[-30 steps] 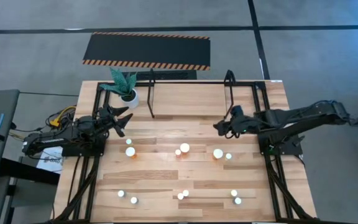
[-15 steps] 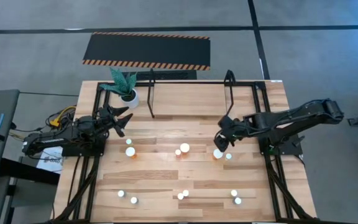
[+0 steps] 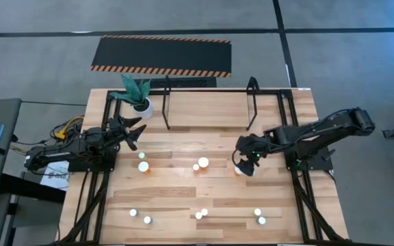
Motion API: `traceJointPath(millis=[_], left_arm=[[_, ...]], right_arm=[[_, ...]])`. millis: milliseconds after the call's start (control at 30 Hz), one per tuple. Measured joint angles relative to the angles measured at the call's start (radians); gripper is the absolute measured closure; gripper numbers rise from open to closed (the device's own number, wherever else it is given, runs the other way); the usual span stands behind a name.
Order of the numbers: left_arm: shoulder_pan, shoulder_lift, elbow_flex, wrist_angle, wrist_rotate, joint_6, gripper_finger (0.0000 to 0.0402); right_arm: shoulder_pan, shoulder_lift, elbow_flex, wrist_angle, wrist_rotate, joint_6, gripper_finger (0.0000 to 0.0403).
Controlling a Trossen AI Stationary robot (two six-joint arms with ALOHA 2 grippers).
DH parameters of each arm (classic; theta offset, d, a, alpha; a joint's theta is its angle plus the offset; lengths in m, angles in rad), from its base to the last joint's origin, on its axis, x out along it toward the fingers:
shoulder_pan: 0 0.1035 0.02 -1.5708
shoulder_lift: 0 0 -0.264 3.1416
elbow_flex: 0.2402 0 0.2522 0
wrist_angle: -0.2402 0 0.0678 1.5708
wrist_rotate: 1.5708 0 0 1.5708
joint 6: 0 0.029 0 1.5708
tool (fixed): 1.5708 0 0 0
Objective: Pick and place medicine bottles onto shelf by color
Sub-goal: Put the orange pill bottle on the shelf
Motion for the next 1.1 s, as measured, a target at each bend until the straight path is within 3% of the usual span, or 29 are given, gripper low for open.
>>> traceJointPath(millis=[200, 433, 600, 767, 1100], left_arm=[[0.0, 0.0, 0.0, 0.0, 0.0, 0.0, 0.0193], [0.0, 0.0, 0.0, 0.0, 0.0, 0.0, 0.0193], [0.0, 0.0, 0.0, 0.0, 0.001, 0.0, 0.0193], [0.0, 0.0, 0.0, 0.0, 0.0, 0.0, 0.0193], [0.0, 0.0, 0.0, 0.0, 0.0, 0.0, 0.0193]], right_arm=[[0.046, 0.0, 0.0, 0.003, -0.005, -0.024, 0.0099], [0.047, 0.0, 0.0, 0.0, -0.006, -0.042, 0.001], [0.052, 0.028, -0.001, 0.012, -0.005, -0.105, 0.0026], [0.054, 0.105, -0.001, -0.021, -0.026, -0.145, 0.0006], [0.023, 0.193, -0.001, 0.007, -0.089, -0.181, 0.0005]])
